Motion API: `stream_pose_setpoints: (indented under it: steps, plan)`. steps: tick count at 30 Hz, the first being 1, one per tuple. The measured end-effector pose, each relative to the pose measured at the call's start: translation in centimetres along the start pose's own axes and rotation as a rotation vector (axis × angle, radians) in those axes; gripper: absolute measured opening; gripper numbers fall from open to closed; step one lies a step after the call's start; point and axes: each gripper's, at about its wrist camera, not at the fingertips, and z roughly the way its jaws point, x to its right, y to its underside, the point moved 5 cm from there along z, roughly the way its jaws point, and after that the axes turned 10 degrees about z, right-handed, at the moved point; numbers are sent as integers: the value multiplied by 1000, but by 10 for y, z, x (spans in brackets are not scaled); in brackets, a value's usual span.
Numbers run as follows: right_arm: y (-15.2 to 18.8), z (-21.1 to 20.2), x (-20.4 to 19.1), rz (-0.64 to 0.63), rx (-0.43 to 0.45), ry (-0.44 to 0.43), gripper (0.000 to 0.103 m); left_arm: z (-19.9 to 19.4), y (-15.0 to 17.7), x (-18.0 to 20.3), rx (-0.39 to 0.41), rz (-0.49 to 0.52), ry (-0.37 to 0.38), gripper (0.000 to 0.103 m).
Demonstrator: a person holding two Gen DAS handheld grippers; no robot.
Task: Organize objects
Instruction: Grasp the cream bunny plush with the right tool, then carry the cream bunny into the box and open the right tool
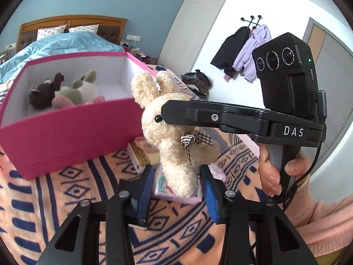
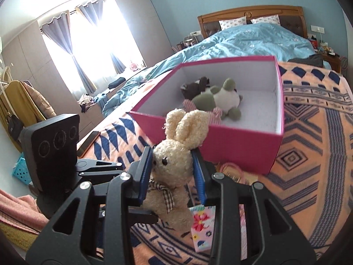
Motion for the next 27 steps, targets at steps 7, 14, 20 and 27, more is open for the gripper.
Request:
stream_pose_setpoints:
  steps: [7,14,20,27]
  plan:
    - [-21,-3,2,-4,26,-9,38,0,-25,-6,36,21,-12,37]
    - [-44,-6,10,-8,55,2,38,7,-46,-17,46,36,-35,36]
    - [-68,-3,19,-1,80,11,38,10,-68,-27,63,55,-61,36]
    - [-86,8,34,9,77,39,38,23,-86,-46,51,43,-86,34]
